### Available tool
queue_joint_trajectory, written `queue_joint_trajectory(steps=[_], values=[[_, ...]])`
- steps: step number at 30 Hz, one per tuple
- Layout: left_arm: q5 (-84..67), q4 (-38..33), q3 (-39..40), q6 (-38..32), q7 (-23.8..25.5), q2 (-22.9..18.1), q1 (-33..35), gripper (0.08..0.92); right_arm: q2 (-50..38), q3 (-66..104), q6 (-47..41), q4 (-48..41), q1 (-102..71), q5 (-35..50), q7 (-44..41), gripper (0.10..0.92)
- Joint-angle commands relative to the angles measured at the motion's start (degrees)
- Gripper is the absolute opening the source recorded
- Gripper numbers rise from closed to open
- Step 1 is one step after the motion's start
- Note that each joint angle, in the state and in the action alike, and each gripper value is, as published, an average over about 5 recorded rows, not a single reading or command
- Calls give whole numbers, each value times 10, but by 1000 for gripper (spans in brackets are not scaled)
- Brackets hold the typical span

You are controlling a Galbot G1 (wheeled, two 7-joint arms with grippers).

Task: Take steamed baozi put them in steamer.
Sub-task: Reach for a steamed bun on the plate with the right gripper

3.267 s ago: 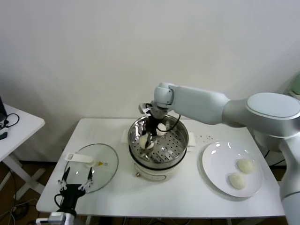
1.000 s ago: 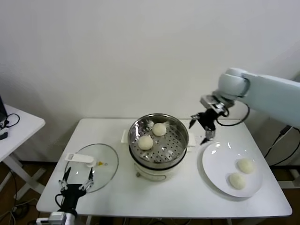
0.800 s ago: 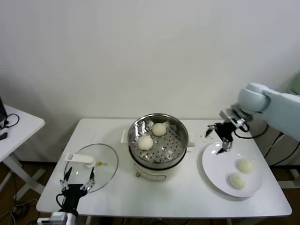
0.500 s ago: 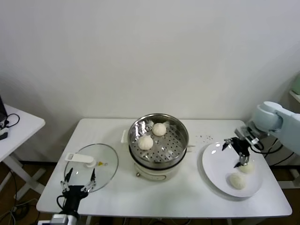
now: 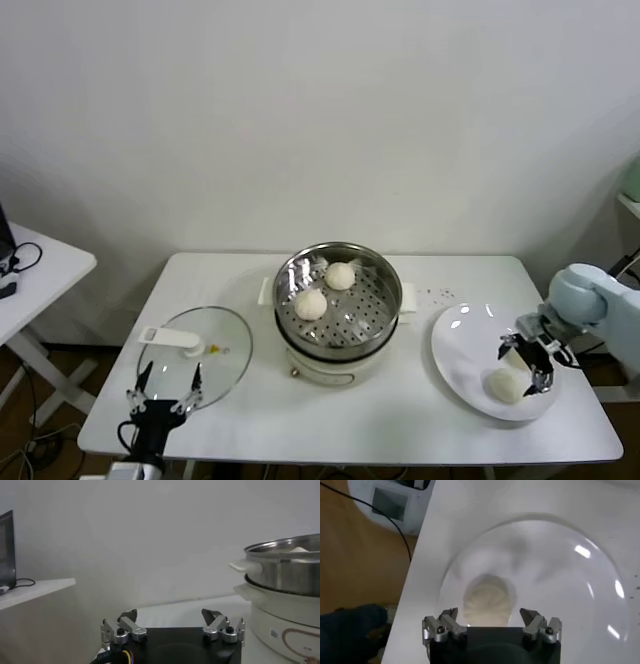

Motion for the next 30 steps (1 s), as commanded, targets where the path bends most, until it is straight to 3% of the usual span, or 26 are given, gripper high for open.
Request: queue_joint_trajectory(steps=[1,24,30], values=[[5,0,1,-1,0,0,3,823,19,31,5,-30,-51,-33,10,823],[4,3,4,2,0,-2,0,823,41,31,5,-40,-53,-47,12,822],[4,3,4,2,0,-2,1,823,41,32,6,-41,-51,-47,12,727]])
